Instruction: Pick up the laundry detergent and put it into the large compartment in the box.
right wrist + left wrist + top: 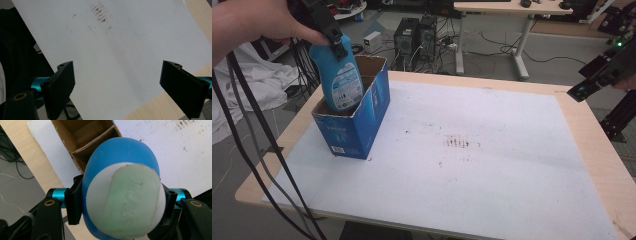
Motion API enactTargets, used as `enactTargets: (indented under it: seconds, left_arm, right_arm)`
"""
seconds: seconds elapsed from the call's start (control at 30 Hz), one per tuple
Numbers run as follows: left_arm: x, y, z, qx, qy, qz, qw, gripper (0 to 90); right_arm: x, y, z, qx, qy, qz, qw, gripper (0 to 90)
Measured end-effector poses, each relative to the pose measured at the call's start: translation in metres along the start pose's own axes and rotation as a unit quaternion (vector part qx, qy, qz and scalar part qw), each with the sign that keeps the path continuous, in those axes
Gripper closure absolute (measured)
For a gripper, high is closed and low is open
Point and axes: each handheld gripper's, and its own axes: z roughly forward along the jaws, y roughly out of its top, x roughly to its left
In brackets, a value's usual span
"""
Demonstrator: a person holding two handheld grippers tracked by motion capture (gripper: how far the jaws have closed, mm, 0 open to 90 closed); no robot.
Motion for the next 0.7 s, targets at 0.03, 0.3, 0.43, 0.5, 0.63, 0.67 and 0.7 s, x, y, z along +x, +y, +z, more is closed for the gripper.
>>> enactTargets:
  seconds: [0.03, 0.3, 0.43, 0.5, 0.63, 0.67, 0.7]
  left_arm:
    - [0.001, 0.0, 0.002, 0.003, 0.0, 0.001, 1.0, 36.9]
    - [0.003, 0.001, 0.022, 0.013, -0.003, 0.002, 0.9999, 36.9]
    - [0.002, 0.001, 0.031, 0.018, -0.007, 0.006, 0.9998, 36.9]
    - [0.002, 0.002, 0.035, 0.02, -0.008, 0.007, 0.9997, 36.9]
    - [0.002, 0.001, 0.044, 0.025, -0.006, 0.007, 0.9997, 36.9]
    - [0.002, 0.001, 0.046, 0.027, -0.007, 0.007, 0.9996, 36.9]
    - [0.002, 0.001, 0.049, 0.03, -0.009, 0.008, 0.9995, 36.9]
  right_arm:
    - [0.0, 0.0, 0.0, -0.001, 0.0, 0.001, 1.0, 12.0]
    - [-0.001, -0.005, 0.0, -0.001, 0.0, 0.005, 1.0, 12.1]
    - [-0.001, -0.006, 0.0, -0.002, 0.0, 0.007, 1.0, 12.1]
    - [-0.001, -0.007, 0.0, 0.0, 0.0, 0.009, 1.0, 12.0]
    - [-0.002, -0.007, 0.001, -0.001, 0.001, 0.008, 1.0, 12.0]
    - [-0.002, -0.007, 0.001, -0.001, 0.001, 0.008, 1.0, 12.0]
    - [-0.002, -0.007, 0.001, -0.001, 0.0, 0.008, 1.0, 12.0]
